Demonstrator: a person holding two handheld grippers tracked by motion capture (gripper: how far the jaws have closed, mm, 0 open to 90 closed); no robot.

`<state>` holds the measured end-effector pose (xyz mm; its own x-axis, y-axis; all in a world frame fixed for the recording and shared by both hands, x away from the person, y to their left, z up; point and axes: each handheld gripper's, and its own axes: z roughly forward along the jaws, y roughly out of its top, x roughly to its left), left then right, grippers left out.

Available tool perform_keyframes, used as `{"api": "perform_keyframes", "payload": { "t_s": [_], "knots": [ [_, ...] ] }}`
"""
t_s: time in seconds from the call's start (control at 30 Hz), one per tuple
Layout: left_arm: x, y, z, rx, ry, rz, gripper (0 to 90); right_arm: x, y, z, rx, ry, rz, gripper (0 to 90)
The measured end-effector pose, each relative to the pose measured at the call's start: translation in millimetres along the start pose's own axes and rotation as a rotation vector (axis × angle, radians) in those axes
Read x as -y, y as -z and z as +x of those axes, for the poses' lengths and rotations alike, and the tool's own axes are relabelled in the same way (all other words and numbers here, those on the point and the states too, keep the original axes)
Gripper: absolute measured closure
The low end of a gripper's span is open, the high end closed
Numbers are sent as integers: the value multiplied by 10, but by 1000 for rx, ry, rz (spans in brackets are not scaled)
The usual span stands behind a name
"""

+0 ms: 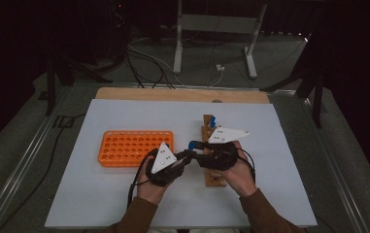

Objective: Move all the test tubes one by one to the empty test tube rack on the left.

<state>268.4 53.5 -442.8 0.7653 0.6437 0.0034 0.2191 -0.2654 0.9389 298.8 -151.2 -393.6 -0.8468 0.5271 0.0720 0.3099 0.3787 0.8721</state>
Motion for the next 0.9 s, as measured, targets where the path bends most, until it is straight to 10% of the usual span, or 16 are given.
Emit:
{"api": "perform_keyframes", "payload": {
  "t_s": [0.43,0.9],
  "knots": [
    [47,193,157,-35,47,-30,782,103,213,-152,100,-35,-38,164],
    [162,383,369,-82,100,-46,781,303,354,-327,164,-82,-40,0]
  ]
}}
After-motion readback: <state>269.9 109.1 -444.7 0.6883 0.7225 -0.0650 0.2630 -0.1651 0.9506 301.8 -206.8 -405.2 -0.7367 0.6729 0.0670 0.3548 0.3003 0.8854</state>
